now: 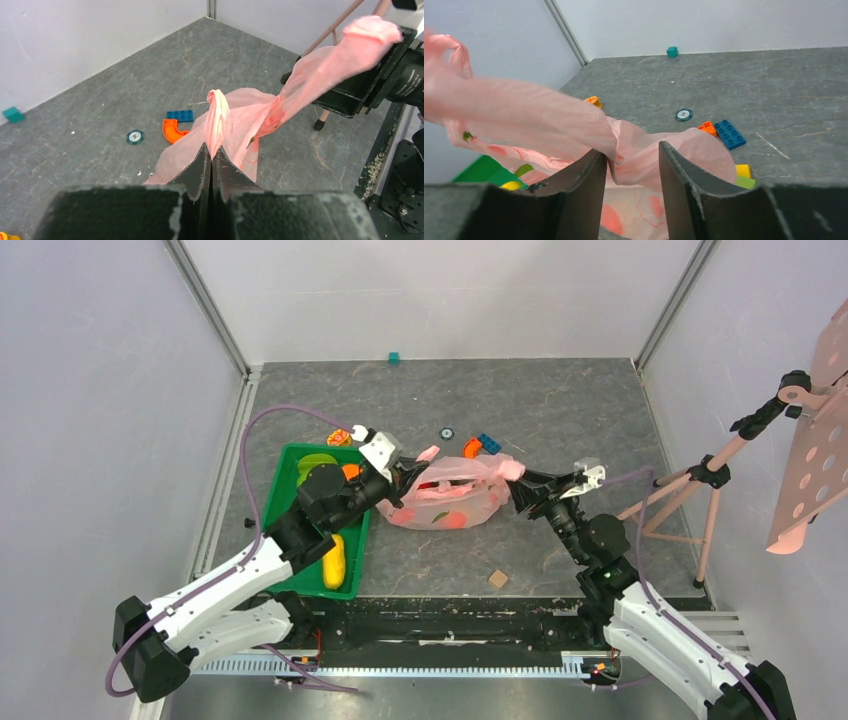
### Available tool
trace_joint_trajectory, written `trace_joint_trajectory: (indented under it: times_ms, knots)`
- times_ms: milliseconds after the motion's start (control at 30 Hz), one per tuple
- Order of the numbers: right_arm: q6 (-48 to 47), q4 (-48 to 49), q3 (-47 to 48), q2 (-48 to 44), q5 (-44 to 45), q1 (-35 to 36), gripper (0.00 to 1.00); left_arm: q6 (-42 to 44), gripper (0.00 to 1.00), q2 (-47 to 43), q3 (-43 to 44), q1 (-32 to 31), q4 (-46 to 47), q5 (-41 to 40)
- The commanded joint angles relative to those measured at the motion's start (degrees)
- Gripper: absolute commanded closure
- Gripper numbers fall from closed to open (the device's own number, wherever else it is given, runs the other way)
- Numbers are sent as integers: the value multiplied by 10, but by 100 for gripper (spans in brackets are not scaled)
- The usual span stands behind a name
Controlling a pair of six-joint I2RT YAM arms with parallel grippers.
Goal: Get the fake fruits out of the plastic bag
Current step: Adjust the plastic bag at the center of the board.
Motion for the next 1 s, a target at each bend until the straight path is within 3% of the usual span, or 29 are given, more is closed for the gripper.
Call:
trace_joint_trajectory:
  times_ms: [0,167,400,500,733,967]
  knots:
    - [-45,-39,39,-17,-7,-2,49,-33,98,-13,-17,-1,39,-4]
    - [-92,-140,119,-42,-23,-2,42,-36,98,-16,-21,0,40,-8]
    - [-120,-281,246,-63,-23,-2,47,-38,98,-17,-21,0,42,-24]
    - [-113,-314,298,-41,-37,-2,55,-41,98,-18,-21,0,45,-26]
    - [-69,-365,413,128,-161,9,93,-60,98,-16,-26,0,67,-29]
    - [-40,-358,418,197,-64,145,100,-80,98,-7,-25,0,71,-45]
